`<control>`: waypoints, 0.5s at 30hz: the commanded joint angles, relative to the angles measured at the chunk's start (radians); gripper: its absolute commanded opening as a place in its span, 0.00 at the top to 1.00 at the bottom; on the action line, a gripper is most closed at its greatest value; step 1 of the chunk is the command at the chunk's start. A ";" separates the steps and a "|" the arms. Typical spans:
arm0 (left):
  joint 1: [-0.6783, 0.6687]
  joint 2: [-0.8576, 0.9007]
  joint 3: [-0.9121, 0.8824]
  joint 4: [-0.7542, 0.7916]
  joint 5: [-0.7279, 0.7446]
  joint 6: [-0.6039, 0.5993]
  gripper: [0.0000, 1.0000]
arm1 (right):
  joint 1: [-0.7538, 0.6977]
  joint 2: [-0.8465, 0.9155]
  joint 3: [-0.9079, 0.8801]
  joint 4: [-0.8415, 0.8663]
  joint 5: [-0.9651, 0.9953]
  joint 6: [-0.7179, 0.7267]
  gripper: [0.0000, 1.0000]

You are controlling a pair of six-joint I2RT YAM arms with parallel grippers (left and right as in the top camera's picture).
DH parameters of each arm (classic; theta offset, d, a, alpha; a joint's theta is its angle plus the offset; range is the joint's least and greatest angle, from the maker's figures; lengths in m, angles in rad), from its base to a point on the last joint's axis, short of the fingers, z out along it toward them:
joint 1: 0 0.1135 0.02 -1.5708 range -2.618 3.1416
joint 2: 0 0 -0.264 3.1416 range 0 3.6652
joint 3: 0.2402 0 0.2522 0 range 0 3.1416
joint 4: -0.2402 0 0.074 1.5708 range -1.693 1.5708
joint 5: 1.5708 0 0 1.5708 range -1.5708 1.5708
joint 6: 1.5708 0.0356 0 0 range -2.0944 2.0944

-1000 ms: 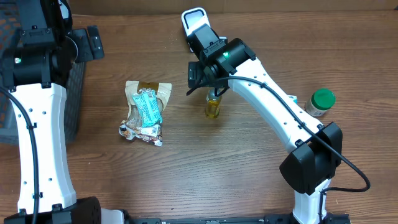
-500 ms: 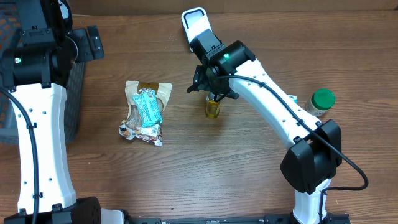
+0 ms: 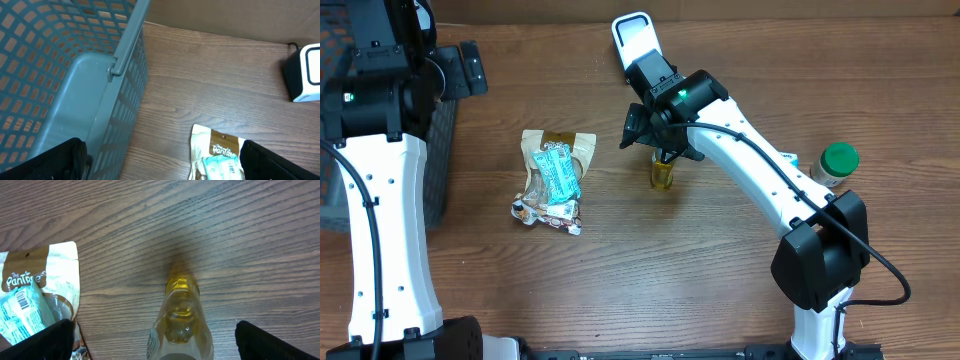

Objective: Scan the item barcode

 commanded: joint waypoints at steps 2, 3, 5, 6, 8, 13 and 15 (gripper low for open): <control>0.000 0.003 0.000 0.000 0.002 0.015 0.00 | -0.002 -0.024 -0.006 0.001 0.003 0.010 0.03; 0.000 0.003 0.000 0.000 0.002 0.015 0.00 | -0.002 -0.024 -0.006 0.000 0.002 0.010 0.06; 0.000 0.003 0.000 0.000 0.001 0.015 0.00 | -0.002 -0.024 -0.006 -0.005 0.002 0.011 0.11; 0.000 0.003 0.000 0.000 0.002 0.015 0.00 | -0.002 -0.024 -0.006 -0.008 0.002 0.011 0.12; 0.000 0.003 0.000 0.000 0.002 0.015 0.01 | -0.002 -0.024 -0.006 -0.015 0.002 0.011 0.12; 0.000 0.003 0.000 0.000 0.002 0.015 0.01 | -0.002 -0.024 -0.006 -0.020 0.003 0.010 0.12; 0.000 0.003 0.000 0.000 0.002 0.015 0.01 | -0.002 -0.024 -0.006 -0.016 0.003 0.010 0.12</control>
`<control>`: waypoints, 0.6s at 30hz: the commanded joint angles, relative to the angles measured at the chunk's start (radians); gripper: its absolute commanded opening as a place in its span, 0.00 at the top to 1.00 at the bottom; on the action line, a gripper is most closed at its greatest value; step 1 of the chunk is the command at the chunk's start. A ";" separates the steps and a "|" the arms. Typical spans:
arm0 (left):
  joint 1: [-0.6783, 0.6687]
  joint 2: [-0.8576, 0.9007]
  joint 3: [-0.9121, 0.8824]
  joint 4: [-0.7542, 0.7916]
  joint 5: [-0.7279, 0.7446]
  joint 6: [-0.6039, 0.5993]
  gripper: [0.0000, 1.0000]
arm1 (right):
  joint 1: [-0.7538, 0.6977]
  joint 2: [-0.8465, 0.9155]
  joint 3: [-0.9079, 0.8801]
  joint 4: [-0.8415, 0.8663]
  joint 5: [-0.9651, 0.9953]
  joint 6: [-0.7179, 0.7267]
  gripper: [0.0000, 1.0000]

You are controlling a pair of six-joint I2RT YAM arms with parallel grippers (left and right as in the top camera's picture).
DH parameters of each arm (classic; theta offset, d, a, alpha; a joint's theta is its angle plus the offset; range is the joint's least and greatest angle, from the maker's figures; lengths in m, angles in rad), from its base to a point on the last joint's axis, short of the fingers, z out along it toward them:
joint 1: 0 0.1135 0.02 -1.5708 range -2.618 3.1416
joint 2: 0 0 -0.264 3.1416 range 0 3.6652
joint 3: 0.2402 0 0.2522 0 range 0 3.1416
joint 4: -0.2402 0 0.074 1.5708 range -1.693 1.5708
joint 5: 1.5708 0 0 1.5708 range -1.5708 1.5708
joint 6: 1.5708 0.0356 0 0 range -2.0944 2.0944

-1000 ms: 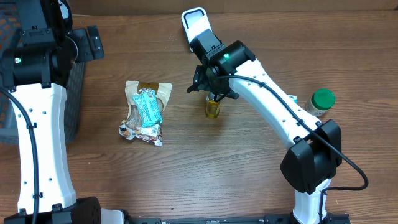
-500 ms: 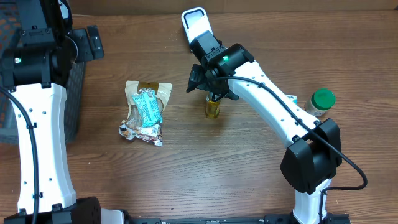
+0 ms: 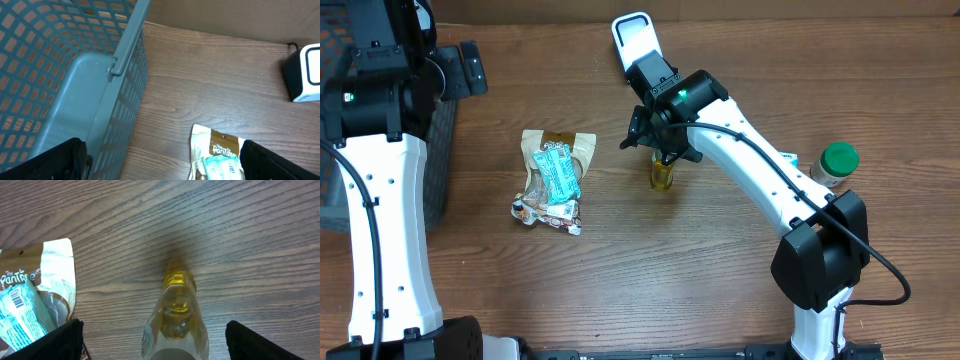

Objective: Scan the item barcode

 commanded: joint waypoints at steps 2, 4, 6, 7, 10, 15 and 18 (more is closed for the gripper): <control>0.000 0.003 0.000 0.000 0.002 0.015 0.00 | -0.002 -0.024 -0.006 0.006 0.005 0.003 0.13; 0.000 0.003 0.000 0.000 0.002 0.015 0.00 | -0.002 -0.024 -0.006 0.005 0.005 0.003 0.13; 0.000 0.003 0.000 0.000 0.002 0.015 0.00 | -0.002 -0.024 -0.006 0.002 0.005 0.003 0.13; 0.000 0.003 0.000 0.000 0.002 0.015 0.01 | -0.002 -0.024 -0.006 0.000 0.005 0.003 0.13; 0.000 0.003 0.000 0.000 0.001 0.015 0.01 | -0.001 -0.024 -0.006 -0.005 0.005 0.003 0.13; 0.000 0.003 0.000 0.000 0.002 0.015 0.01 | -0.001 -0.023 -0.006 -0.008 0.005 0.004 0.19; 0.000 0.003 0.000 0.000 0.002 0.015 0.00 | 0.000 -0.023 -0.006 -0.017 0.005 0.015 0.23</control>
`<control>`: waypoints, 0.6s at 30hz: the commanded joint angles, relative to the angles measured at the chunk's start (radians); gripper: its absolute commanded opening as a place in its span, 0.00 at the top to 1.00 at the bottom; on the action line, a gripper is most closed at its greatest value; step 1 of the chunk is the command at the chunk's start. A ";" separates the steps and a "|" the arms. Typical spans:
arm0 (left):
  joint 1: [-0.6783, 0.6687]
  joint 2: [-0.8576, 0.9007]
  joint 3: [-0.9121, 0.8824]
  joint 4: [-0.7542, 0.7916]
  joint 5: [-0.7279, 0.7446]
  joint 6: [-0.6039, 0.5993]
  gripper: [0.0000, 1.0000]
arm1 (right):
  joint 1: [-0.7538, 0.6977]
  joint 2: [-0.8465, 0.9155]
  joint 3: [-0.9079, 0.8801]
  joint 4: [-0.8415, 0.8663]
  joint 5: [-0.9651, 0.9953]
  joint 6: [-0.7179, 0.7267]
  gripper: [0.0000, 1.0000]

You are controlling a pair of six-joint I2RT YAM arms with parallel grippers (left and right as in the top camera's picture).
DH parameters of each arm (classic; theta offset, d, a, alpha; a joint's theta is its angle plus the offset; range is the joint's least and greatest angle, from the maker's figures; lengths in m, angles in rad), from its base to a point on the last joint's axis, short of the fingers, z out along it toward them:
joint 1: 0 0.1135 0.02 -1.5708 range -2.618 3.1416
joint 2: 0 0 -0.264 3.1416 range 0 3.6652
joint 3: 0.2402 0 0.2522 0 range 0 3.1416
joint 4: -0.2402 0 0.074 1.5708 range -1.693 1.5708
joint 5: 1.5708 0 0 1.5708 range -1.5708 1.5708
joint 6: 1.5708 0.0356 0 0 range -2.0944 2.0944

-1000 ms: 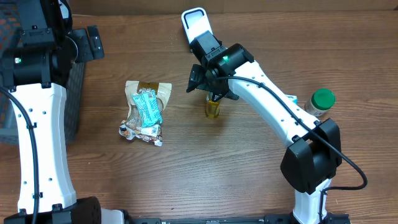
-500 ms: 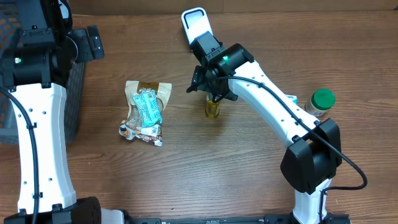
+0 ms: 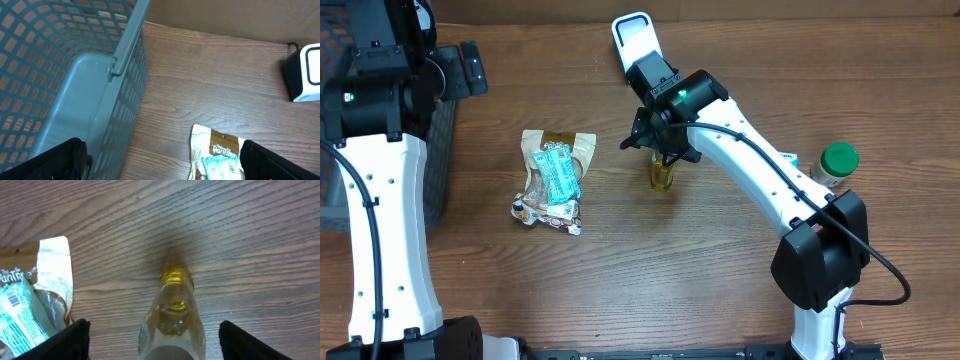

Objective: Scan the item barcode

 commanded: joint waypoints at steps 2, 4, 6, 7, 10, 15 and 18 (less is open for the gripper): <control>0.000 0.003 0.000 0.000 0.002 0.015 0.00 | 0.000 -0.022 -0.008 -0.015 0.006 0.047 0.23; 0.000 0.003 0.000 0.000 0.002 0.015 0.01 | 0.000 -0.022 -0.014 -0.016 0.006 0.057 0.24; 0.000 0.003 0.000 0.000 0.002 0.015 0.00 | 0.000 -0.022 -0.026 -0.016 0.007 0.073 0.24; 0.000 0.003 0.000 0.000 0.002 0.015 0.01 | 0.000 -0.022 -0.034 -0.016 0.006 0.087 0.24; 0.000 0.003 0.000 0.000 0.002 0.015 0.00 | 0.000 -0.022 -0.068 0.008 0.007 0.091 0.24; 0.000 0.003 0.000 0.000 0.002 0.015 0.01 | -0.002 -0.022 -0.089 0.033 0.024 0.091 0.30; 0.000 0.003 0.000 0.000 0.001 0.015 0.00 | -0.002 -0.022 -0.089 0.030 0.025 0.091 0.35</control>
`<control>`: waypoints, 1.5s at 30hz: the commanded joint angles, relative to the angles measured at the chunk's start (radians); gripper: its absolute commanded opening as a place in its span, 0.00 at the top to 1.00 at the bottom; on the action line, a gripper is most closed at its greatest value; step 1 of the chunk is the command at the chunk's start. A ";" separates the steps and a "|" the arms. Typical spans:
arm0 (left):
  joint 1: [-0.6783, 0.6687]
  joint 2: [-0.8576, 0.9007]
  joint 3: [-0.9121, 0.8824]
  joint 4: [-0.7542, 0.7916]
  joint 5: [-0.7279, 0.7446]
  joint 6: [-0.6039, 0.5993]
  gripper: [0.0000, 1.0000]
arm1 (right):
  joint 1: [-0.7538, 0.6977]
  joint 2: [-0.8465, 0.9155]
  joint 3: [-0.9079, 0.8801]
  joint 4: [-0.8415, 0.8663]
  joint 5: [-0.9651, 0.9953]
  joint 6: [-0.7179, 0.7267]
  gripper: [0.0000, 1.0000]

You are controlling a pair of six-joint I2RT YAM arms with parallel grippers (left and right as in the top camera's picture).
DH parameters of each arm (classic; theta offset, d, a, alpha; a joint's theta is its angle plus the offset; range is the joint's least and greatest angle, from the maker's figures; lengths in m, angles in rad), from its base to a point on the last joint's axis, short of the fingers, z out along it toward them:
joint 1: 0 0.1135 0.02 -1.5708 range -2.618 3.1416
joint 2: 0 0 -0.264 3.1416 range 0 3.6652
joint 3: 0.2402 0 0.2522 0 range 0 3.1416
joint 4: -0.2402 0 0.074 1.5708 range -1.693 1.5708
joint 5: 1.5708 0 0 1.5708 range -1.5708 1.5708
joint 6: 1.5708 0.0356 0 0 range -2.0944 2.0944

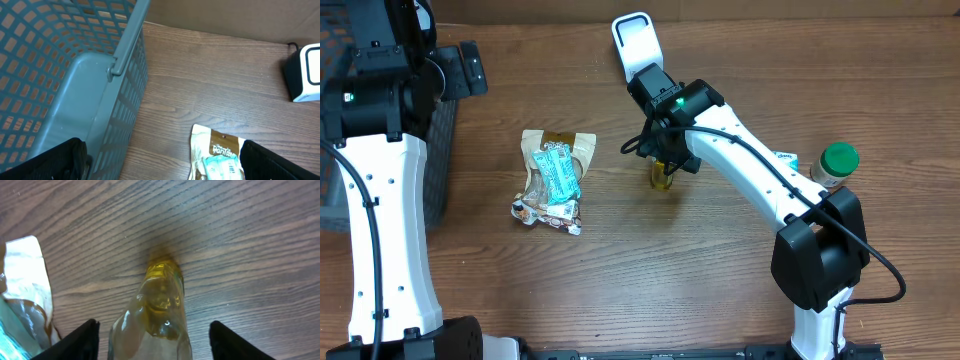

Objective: Scan the item barcode

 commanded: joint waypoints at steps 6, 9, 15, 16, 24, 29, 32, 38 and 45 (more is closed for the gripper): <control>0.000 0.003 0.000 0.001 0.001 0.015 0.01 | -0.001 -0.021 -0.003 0.000 0.021 0.008 0.35; 0.000 0.003 0.000 0.001 0.001 0.015 0.01 | -0.001 -0.019 -0.003 0.000 0.021 0.008 0.35; 0.000 0.003 0.000 0.001 0.001 0.015 0.00 | 0.000 -0.019 -0.003 0.000 -0.008 0.004 0.35; 0.000 0.003 0.000 0.001 0.001 0.015 0.01 | 0.004 -0.019 -0.003 0.001 -0.010 -0.001 0.35; 0.000 0.003 0.000 0.001 0.001 0.015 0.01 | 0.018 -0.011 -0.003 0.016 -0.009 -0.039 0.35; 0.000 0.003 0.000 0.001 0.001 0.015 0.01 | 0.019 0.000 -0.003 0.016 -0.009 -0.039 0.35; 0.000 0.003 0.000 0.001 0.001 0.015 0.00 | 0.018 0.006 -0.003 0.016 -0.001 -0.038 0.37; 0.000 0.003 0.000 0.001 0.001 0.015 0.01 | 0.016 0.006 -0.003 0.017 -0.002 -0.039 0.43; 0.000 0.003 0.000 0.001 0.001 0.015 0.00 | 0.017 0.018 -0.003 0.013 -0.002 -0.039 0.49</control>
